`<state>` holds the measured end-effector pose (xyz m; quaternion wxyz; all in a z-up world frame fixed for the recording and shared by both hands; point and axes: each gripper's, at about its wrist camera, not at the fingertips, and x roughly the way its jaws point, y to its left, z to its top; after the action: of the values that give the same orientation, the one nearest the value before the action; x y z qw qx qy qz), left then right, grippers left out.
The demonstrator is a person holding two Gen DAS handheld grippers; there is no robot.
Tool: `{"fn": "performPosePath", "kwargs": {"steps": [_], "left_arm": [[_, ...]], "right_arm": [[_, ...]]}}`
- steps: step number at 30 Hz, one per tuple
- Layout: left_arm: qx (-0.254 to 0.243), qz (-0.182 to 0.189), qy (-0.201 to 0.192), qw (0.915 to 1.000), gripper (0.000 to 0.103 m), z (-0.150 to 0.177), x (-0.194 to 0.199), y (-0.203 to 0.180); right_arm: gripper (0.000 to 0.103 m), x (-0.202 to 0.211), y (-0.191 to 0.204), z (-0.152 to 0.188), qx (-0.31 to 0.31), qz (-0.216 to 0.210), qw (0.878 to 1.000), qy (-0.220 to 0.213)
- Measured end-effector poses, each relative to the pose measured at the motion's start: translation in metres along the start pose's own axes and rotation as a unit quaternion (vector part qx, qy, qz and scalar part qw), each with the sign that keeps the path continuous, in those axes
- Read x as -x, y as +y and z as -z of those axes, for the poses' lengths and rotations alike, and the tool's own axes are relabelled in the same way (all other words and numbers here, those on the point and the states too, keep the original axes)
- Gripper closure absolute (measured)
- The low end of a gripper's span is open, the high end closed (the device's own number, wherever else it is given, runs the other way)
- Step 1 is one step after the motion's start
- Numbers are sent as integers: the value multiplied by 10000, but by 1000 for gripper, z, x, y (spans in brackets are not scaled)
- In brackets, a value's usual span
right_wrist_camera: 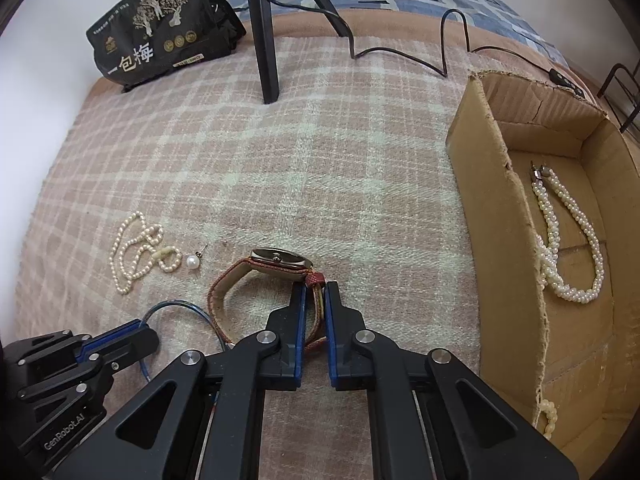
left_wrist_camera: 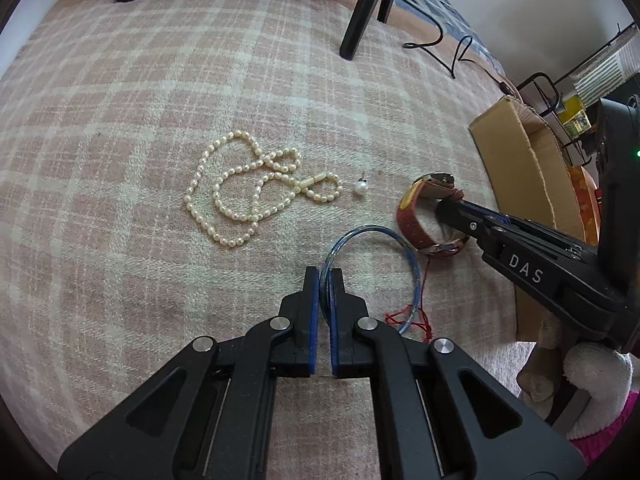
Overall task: Organize jewelry
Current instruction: 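Grasp the blue bangle with the left tool while the right tool grasps the brown watch, then carry the bangle with the left tool while the right tool carries the watch over the box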
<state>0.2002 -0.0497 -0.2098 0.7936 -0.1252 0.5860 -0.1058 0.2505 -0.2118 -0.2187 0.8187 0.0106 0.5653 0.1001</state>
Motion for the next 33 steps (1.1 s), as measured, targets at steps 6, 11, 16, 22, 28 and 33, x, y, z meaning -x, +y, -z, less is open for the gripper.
{"fn": "performPosePath", "kwargs": {"steps": [6, 11, 16, 22, 28, 33], "left_arm": [[-82, 10, -151, 9999, 101, 3, 16, -6], [-103, 104, -238, 9996, 102, 5, 30, -10], [-193, 128, -358, 9991, 102, 8, 44, -18], [-257, 207, -470, 9983, 102, 13, 62, -27], [-296, 302, -538, 9977, 102, 16, 77, -35], [-408, 385, -608, 9966, 102, 19, 88, -48]], "right_arm": [[96, 15, -1, 2, -13, -18, 9999, -140], [96, 28, 3, 7, 8, -84, 9996, -256], [96, 44, 6, 13, 99, -114, 9991, -395], [96, 67, 0, 23, 80, -262, 9980, -561], [96, 87, -11, 38, 74, -252, 9973, -691], [96, 103, -24, 51, 37, -252, 9966, -780]]}}
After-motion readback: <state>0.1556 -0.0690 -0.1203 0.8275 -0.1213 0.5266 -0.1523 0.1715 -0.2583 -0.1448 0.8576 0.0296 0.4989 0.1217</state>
